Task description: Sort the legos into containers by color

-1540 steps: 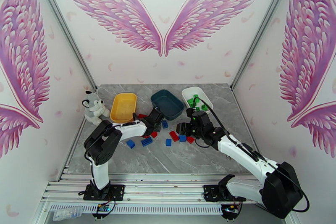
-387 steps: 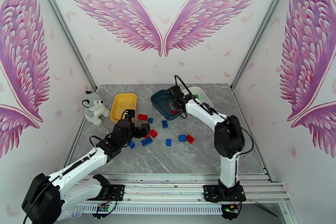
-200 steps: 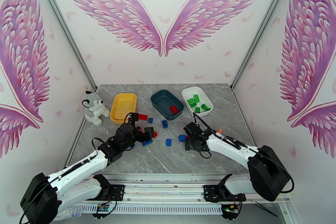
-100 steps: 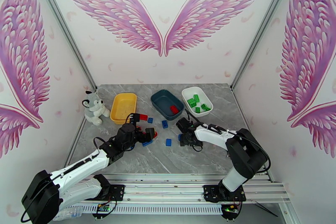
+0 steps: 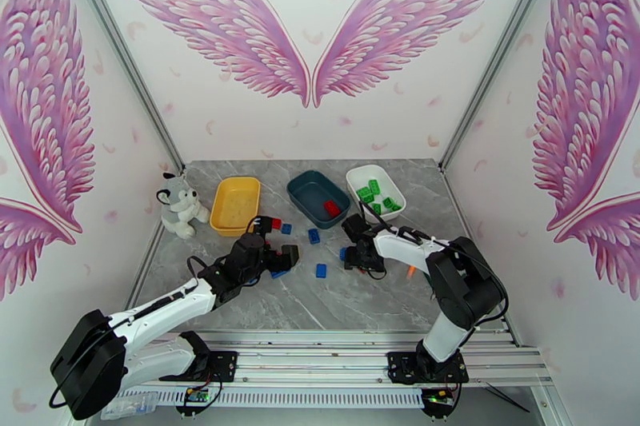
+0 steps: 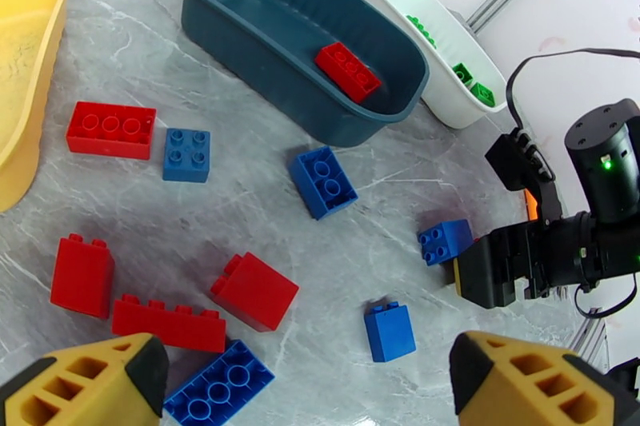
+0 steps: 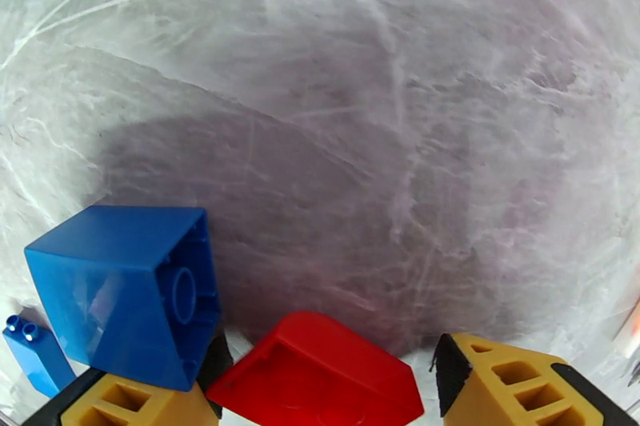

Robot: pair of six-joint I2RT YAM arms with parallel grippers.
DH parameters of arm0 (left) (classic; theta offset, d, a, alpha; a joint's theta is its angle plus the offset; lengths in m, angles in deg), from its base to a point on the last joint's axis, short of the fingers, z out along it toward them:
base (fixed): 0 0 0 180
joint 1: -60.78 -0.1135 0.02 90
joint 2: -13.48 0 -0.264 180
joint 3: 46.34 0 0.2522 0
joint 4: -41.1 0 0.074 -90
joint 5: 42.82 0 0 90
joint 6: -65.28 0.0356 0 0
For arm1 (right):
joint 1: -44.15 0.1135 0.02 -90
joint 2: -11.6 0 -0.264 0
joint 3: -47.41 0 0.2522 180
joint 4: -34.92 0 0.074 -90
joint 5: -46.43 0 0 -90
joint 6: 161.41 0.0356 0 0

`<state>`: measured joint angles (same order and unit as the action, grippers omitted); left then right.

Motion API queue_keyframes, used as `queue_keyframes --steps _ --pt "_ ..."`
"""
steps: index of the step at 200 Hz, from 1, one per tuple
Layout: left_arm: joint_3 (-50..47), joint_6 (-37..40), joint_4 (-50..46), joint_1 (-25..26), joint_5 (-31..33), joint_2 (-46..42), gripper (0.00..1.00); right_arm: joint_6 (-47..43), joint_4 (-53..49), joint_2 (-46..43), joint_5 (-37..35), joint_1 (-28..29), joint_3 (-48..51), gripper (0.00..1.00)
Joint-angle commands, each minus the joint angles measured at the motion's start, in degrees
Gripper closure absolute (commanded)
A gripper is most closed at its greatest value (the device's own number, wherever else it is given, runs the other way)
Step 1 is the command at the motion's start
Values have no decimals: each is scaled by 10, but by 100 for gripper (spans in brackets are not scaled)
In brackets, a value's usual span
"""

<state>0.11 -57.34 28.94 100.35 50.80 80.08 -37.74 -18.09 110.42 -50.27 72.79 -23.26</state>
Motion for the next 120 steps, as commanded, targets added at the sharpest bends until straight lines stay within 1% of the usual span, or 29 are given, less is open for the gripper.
queue_keyframes --steps 1,42,79,94,120 --pt "22 10 3 3 -6 1 2 1 37 23 -19 -12 -7 30" --pt "22 11 3 4 -4 -1 2 6 42 -12 3 -4 20 35" --pt "22 13 -1 3 2 -7 2 8 35 -43 5 13 27 39" --pt "21 13 -2 3 5 -10 2 8 31 -50 4 18 25 42" --pt "20 14 -3 3 8 -13 2 6 24 -61 -1 22 16 43"
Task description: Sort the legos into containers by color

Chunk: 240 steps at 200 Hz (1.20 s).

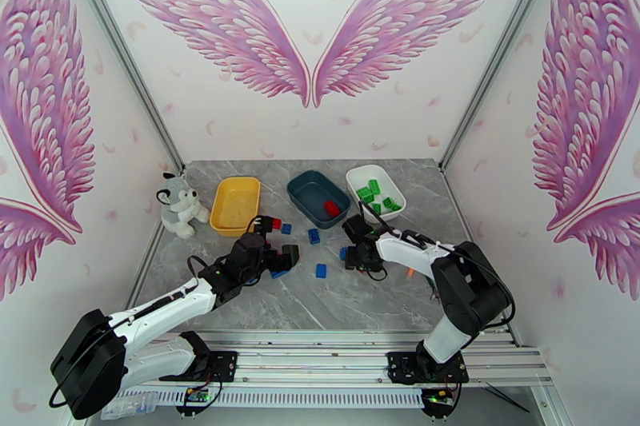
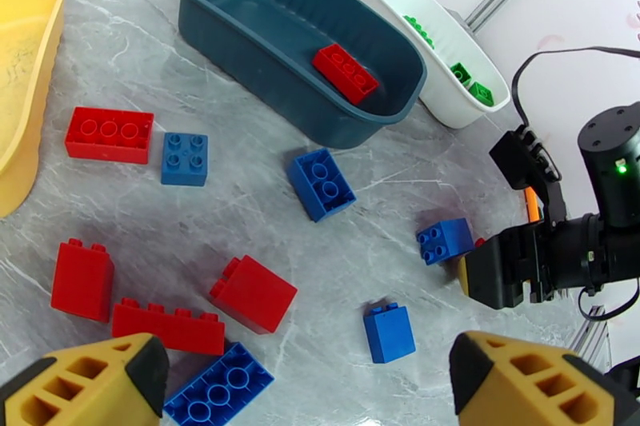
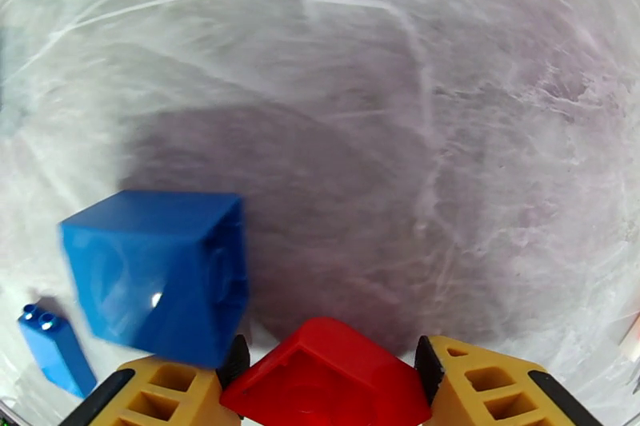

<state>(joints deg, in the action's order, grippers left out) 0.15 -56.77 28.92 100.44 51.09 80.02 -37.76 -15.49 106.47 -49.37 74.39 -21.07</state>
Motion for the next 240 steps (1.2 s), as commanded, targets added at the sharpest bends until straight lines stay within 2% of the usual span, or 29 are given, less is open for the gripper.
queue_keyframes --steps 1,40,71,149,165,184,214,240 --pt "20 9 -3 2 5 -12 2 6 -2 -22 -10 7 -6 43" --pt "21 11 -8 -2 12 -18 1 -2 -19 -42 -25 10 -59 44" --pt "19 9 -16 -15 18 -22 1 -5 -21 -11 -31 10 -159 44" --pt "8 -6 -27 -67 16 -24 1 -22 -88 269 -60 0 -579 43" --pt "5 -8 -28 -75 16 -24 1 -30 -106 320 -63 -2 -657 39" --pt "3 -9 -29 -83 15 -26 1 -47 -126 362 -68 -4 -728 29" --pt "0 -9 -32 -92 14 -37 1 -68 -132 355 -69 -3 -752 22" --pt "-4 -10 -38 -105 18 -50 1 -104 -96 288 -70 17 -682 22"
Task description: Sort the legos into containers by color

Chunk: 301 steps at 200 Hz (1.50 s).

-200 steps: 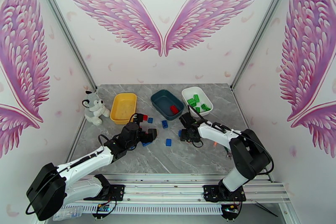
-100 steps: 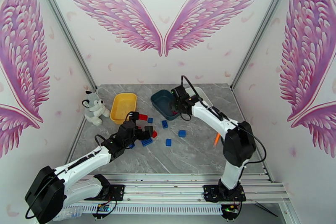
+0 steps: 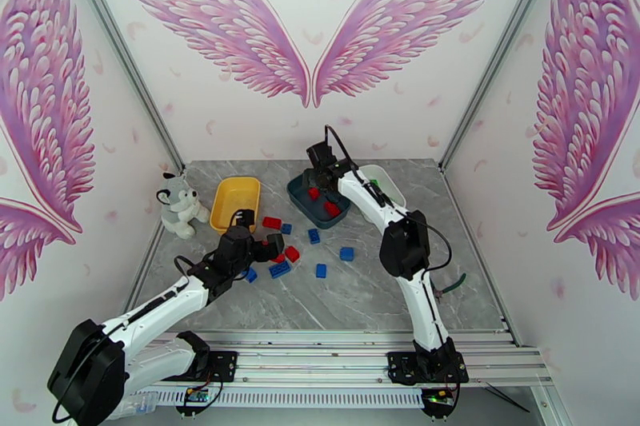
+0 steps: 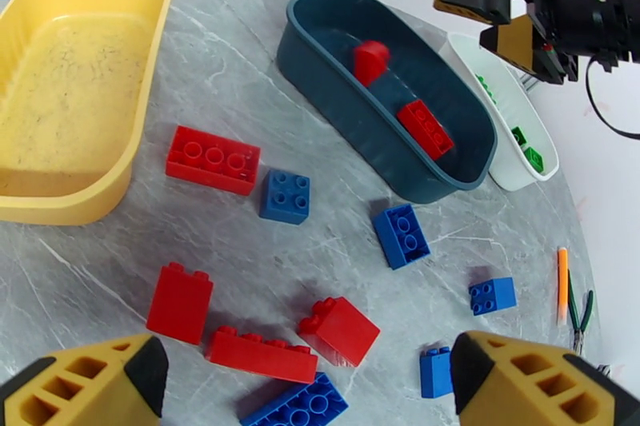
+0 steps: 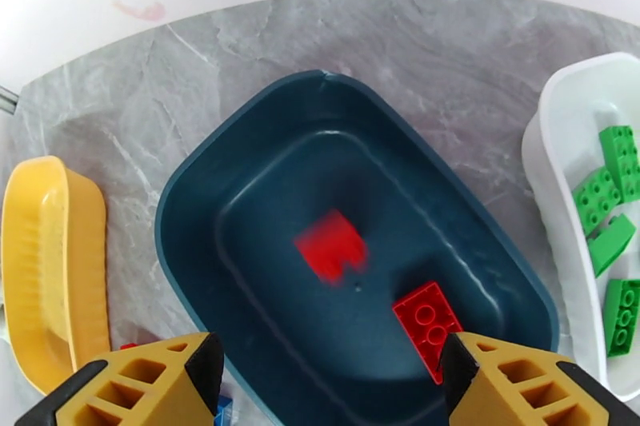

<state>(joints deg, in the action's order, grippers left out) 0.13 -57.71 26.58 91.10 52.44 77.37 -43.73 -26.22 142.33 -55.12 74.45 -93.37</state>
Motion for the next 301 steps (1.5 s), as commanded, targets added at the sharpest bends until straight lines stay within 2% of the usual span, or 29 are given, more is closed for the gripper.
queue_keyframes --steps 1,33,48,84,111,160,191,207,301 --pt "-4 0 -15 -13 5 -24 1 -46 12 -74 -12 18 45 22" --pt "-10 -3 -21 -34 6 -38 1 -117 56 -142 8 77 138 23" --pt "-13 -6 -23 -47 3 -45 1 -148 52 -145 41 103 155 27" --pt "-31 -23 -22 -94 -17 -66 1 -199 54 -119 64 157 187 30" --pt "-54 -47 -14 -148 -52 -85 1 -224 48 -84 77 172 189 36" --pt "-103 -104 13 -271 -143 -112 1 -274 60 -46 119 203 207 39" --pt "-123 -128 37 -328 -197 -107 1 -289 37 -8 114 219 179 48" --pt "-128 -134 46 -339 -211 -106 1 -293 30 7 114 224 168 50" --pt "-135 -140 57 -351 -223 -105 1 -297 25 50 69 230 141 49"
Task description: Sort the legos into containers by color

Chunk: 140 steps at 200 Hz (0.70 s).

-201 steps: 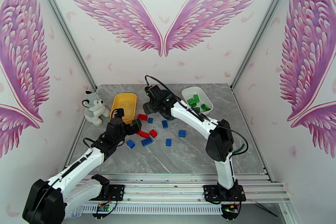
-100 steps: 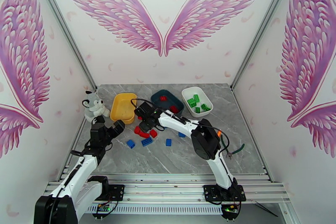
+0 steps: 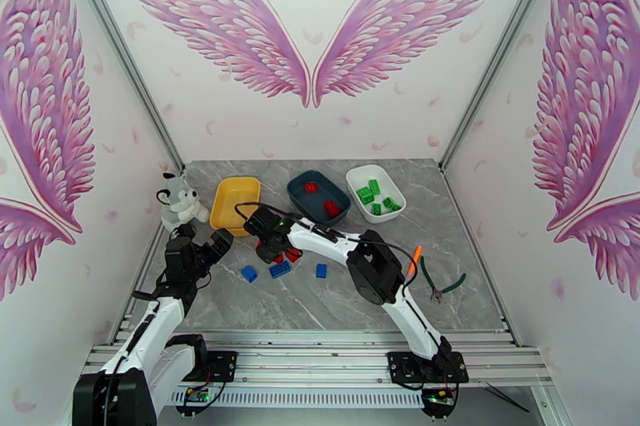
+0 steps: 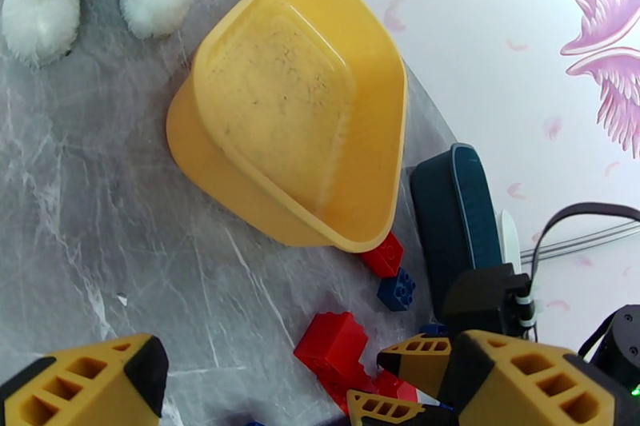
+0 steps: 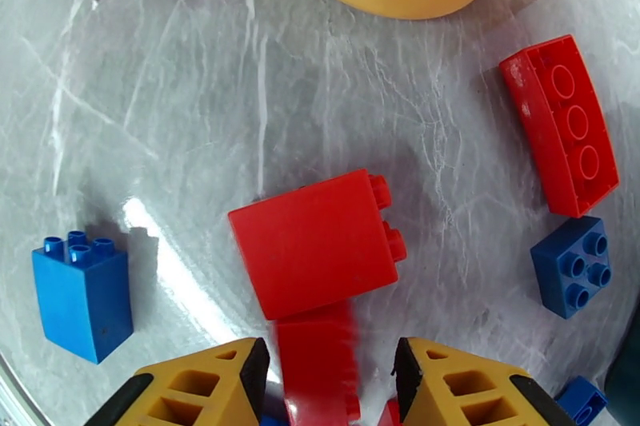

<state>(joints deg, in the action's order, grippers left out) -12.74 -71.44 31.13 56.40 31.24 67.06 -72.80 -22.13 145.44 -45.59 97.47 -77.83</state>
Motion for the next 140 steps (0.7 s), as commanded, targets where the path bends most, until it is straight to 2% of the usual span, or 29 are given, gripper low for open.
queue_keyframes --steps 1,37,107,140 --pt "-7 -3 12 -4 -11 -3 1 -6 -16 19 -26 0 -15 49" --pt "-8 -4 13 -4 -12 -1 1 -7 -25 33 -27 0 -30 50" --pt "-11 -3 32 1 -19 4 1 13 -1 -14 -32 -1 -6 81" --pt "-4 5 37 25 -12 13 1 27 23 -68 -39 -7 18 84"
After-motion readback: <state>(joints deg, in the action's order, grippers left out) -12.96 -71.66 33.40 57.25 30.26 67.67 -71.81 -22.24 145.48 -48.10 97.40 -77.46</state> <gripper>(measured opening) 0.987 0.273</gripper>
